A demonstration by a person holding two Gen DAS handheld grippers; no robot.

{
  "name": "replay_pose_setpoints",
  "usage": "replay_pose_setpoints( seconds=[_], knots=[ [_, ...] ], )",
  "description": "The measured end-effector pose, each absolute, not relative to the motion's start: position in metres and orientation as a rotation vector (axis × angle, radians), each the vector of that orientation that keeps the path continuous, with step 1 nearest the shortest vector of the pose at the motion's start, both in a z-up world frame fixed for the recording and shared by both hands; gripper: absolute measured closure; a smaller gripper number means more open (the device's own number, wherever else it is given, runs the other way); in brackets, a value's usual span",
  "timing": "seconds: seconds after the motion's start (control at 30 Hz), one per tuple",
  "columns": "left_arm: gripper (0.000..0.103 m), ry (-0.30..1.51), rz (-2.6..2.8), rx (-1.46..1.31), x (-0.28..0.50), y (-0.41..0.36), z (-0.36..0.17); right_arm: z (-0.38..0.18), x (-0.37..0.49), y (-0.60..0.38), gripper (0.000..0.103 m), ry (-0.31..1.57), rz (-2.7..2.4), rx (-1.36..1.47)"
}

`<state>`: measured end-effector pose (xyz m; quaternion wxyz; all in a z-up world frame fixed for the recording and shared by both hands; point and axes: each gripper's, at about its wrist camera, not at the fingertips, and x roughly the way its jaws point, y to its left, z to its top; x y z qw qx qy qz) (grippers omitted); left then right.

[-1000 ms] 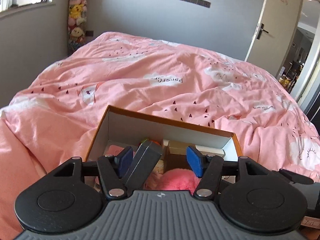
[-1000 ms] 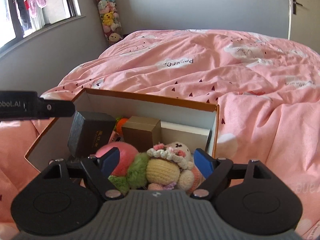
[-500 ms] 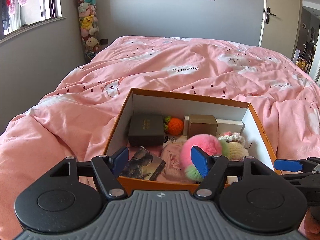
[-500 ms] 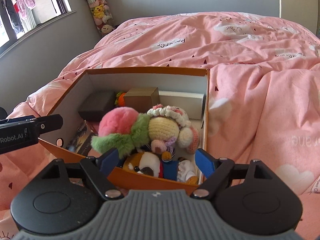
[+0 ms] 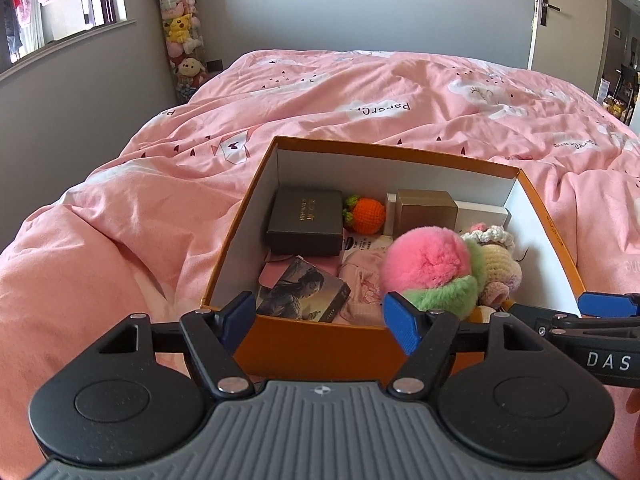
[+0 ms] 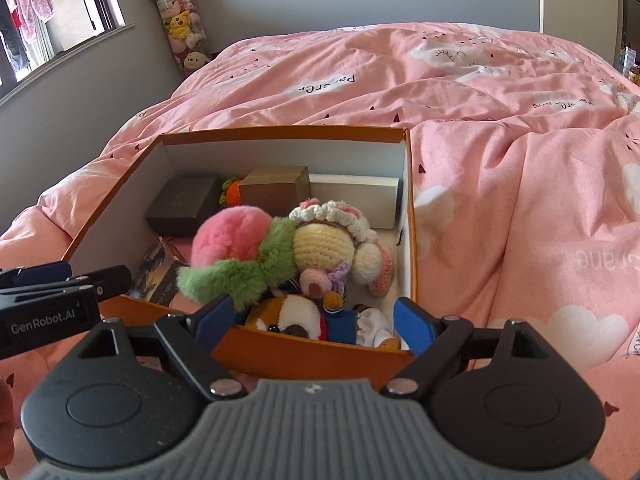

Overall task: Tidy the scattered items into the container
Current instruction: 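Open both grippers to release the black box and pompom into the box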

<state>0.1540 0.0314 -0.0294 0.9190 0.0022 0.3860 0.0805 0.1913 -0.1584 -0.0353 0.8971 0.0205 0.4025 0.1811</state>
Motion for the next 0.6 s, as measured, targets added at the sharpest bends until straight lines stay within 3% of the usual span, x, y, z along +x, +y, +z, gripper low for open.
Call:
replay_pose_setpoints(
  seconds=[0.6],
  knots=[
    [0.017, 0.738, 0.173, -0.031, 0.144, 0.033, -0.009, -0.02, 0.181, -0.157, 0.011, 0.759, 0.376, 0.033]
  ],
)
